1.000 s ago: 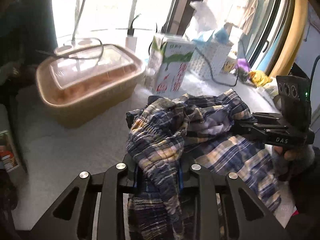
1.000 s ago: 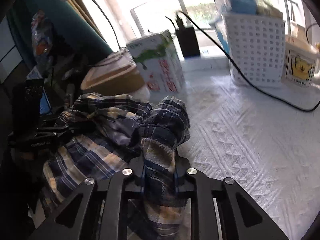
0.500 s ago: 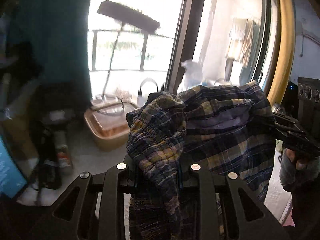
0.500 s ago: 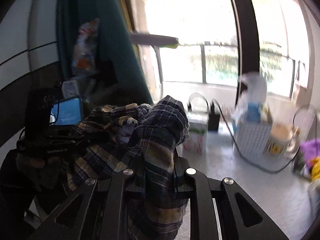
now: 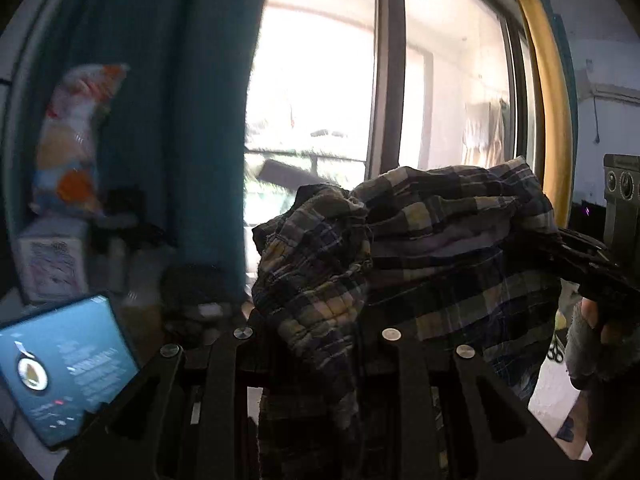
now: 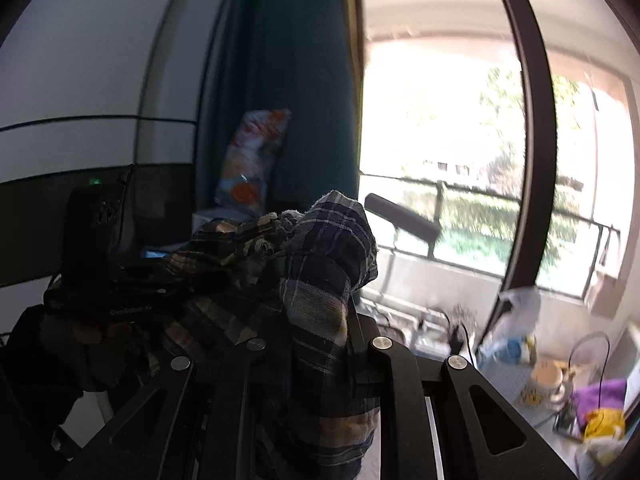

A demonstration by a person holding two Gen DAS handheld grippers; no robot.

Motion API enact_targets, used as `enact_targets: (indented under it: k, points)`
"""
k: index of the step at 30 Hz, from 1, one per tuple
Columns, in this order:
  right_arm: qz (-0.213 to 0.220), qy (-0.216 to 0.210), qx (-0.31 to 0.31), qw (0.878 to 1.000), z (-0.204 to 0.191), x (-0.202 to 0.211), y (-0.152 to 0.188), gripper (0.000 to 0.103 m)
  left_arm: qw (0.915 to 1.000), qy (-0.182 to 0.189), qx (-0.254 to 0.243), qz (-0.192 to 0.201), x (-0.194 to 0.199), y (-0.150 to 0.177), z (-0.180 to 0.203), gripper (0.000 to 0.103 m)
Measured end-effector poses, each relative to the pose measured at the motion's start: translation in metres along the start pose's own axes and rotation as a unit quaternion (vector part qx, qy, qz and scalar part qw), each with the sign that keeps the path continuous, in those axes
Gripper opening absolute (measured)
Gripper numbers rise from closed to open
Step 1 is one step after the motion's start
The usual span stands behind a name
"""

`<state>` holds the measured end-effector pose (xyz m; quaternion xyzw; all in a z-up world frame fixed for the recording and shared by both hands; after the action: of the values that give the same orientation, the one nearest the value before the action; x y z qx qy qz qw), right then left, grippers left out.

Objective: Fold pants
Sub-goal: 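Lift the pants bundle with both tools and fold it over itself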

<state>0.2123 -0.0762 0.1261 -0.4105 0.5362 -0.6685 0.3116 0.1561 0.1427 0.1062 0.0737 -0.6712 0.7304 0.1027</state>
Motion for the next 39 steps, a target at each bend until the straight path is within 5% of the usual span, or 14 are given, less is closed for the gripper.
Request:
enact_targets:
  k: [8, 16, 23, 28, 39]
  points:
    - [0.047, -0.055, 0.044, 0.996, -0.068, 0.010, -0.042, 0.018, 0.9975, -0.051, -0.001, 0.049, 0.080, -0.019, -0.033, 0.025]
    - [0.029, -0.097, -0.001, 0.995, -0.100, -0.008, -0.036, 0.018, 0.9945, -0.102, -0.021, 0.002, 0.106, -0.001, -0.056, 0.025]
    - [-0.091, -0.114, -0.098, 0.984, -0.079, -0.096, 0.055, 0.019, 0.9841, -0.099, 0.005, -0.148, 0.019, 0.084, -0.106, 0.025]
    - [-0.186, -0.104, -0.144, 0.966, -0.060, -0.169, 0.144, 0.019, 0.9620, -0.092, 0.049, -0.252, -0.057, 0.169, -0.141, 0.026]
    - [-0.270, -0.089, -0.171, 0.943, -0.027, -0.249, 0.204, 0.019, 0.9497, -0.080, 0.097, -0.287, -0.098, 0.200, -0.167, 0.044]
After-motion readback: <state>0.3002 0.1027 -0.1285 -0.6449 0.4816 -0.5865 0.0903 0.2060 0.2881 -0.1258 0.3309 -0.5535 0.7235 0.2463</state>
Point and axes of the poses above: each gripper's, at about its wrist camera, not at the fingertips, and x roughly against the way its jaws point, z to its right, y to its underside, the point moved 5 cm from there along -x, roughly the way its jaws point
